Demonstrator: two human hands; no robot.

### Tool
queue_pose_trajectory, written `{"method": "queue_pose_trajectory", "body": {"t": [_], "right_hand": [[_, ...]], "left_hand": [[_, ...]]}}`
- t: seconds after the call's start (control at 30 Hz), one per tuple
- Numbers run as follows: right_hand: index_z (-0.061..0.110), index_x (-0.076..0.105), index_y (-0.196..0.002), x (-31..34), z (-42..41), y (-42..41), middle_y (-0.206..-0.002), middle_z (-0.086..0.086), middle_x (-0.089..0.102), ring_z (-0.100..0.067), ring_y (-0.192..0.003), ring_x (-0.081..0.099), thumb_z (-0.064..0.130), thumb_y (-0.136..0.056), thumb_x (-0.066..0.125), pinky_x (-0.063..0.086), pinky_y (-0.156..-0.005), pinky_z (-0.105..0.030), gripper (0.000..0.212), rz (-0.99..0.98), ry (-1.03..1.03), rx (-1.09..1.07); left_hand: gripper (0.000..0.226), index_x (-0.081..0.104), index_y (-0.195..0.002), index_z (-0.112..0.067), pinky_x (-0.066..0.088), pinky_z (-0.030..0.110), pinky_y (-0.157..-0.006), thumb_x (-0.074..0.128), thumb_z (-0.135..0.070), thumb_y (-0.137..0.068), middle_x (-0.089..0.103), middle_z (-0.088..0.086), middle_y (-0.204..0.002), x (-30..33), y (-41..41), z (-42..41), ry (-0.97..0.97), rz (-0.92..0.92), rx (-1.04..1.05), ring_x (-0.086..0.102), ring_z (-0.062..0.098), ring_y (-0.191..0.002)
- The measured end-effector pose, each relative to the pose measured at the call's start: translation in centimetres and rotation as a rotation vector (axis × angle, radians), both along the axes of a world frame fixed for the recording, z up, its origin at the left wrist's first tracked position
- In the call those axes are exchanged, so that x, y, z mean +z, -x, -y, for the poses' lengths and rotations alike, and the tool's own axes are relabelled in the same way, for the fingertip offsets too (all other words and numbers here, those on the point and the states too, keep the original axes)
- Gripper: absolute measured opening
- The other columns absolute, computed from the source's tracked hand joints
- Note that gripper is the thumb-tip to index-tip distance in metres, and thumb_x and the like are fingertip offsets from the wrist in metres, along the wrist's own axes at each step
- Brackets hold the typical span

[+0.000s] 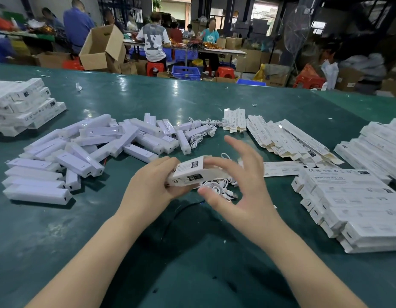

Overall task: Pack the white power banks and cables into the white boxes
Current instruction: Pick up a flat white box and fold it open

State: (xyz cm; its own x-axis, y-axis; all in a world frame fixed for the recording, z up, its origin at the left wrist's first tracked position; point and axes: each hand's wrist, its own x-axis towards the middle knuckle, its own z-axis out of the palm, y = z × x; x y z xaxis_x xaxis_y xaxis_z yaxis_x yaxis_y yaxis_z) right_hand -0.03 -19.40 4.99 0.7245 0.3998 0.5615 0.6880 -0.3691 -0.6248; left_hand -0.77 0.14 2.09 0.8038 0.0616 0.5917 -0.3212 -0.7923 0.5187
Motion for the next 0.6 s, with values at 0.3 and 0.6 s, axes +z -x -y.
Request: {"method": "queue_pose_trajectory", "body": {"t": [0.3, 0.6], "right_hand": [[0.023, 0.070, -0.111, -0.7, -0.2, -0.2, -0.152, 0.007, 0.032, -0.014, -0.145, 0.017, 0.050, -0.080, 0.067, 0.020, -0.118, -0.045, 0.041, 0.002, 0.111, 0.022], [0.033, 0.060, -0.101, -0.2, 1.7, -2.6, -0.098, 0.014, 0.066, -0.004, -0.089, 0.062, 0.012, -0.091, 0.061, 0.047, -0.076, -0.015, 0.024, -0.177, -0.197, -0.142]], "left_hand": [[0.030, 0.054, -0.073, -0.014, 0.035, 0.033, -0.053, 0.078, -0.032, -0.076, 0.046, -0.007, -0.067, 0.6, 0.3, -0.1, -0.103, 0.056, 0.014, 0.038, 0.015, -0.062], [0.030, 0.046, -0.066, -0.036, 0.029, 0.028, -0.051, 0.074, -0.032, -0.077, 0.052, -0.015, -0.068, 0.6, 0.3, -0.1, 0.129, -0.009, 0.218, 0.045, 0.003, -0.063]]}}
